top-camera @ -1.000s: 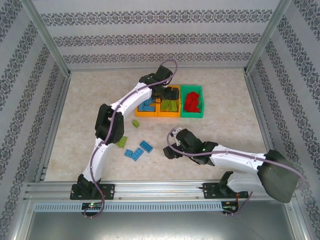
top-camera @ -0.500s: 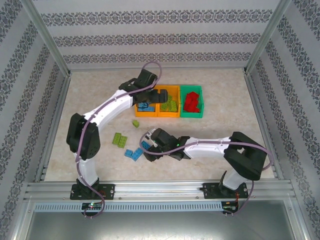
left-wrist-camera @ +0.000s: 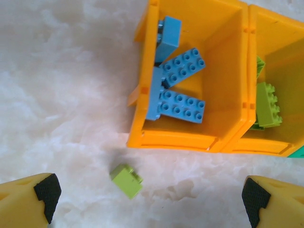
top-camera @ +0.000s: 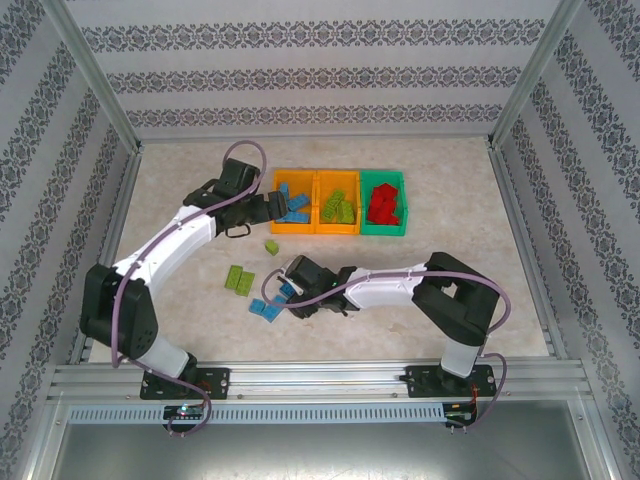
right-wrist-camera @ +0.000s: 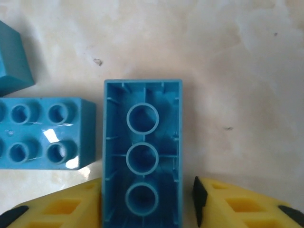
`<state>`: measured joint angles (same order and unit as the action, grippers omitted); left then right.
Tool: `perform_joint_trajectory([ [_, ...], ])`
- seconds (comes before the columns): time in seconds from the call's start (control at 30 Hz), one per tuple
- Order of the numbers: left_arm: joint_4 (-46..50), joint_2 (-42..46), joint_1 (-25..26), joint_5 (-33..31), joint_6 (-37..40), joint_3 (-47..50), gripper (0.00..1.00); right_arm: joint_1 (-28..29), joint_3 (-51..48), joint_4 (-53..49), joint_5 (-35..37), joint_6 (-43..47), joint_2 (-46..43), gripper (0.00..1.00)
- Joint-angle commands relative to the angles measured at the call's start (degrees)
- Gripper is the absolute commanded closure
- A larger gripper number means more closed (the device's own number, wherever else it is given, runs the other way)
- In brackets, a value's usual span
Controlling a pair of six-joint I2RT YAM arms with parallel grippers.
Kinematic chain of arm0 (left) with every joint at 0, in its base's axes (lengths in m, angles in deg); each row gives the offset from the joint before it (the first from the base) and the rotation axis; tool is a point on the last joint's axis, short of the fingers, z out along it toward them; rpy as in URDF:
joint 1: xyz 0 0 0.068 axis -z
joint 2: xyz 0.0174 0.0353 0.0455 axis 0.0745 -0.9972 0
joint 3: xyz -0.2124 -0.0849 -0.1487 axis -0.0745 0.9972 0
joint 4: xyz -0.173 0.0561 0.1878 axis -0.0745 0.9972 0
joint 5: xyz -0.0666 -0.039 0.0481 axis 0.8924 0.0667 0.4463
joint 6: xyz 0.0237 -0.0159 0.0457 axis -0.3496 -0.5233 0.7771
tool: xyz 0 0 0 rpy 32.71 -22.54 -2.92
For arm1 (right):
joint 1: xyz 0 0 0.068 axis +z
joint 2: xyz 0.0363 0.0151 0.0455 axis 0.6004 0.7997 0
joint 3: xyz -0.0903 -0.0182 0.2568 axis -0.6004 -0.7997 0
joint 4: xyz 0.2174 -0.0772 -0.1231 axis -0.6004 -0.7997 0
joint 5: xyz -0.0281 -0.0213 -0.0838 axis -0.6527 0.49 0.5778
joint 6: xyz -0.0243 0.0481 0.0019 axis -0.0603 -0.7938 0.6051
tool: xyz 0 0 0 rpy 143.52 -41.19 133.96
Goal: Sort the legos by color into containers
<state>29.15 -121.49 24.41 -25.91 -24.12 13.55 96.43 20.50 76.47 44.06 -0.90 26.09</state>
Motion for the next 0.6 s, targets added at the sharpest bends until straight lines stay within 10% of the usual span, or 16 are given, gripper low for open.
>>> perform_joint_trajectory([
  [0.0,-0.40,3.30,-1.67,-1.51,-0.93,2.68,0.00,0.75,1.05,-1.59,0.87,1.69,0.77,0.64],
  [0.57,2.63,11.76,-3.17,-3.61,1.89,15.60,0.00,-10.04,6.50,1.26,-2.80,-3.46,-8.26,0.73],
])
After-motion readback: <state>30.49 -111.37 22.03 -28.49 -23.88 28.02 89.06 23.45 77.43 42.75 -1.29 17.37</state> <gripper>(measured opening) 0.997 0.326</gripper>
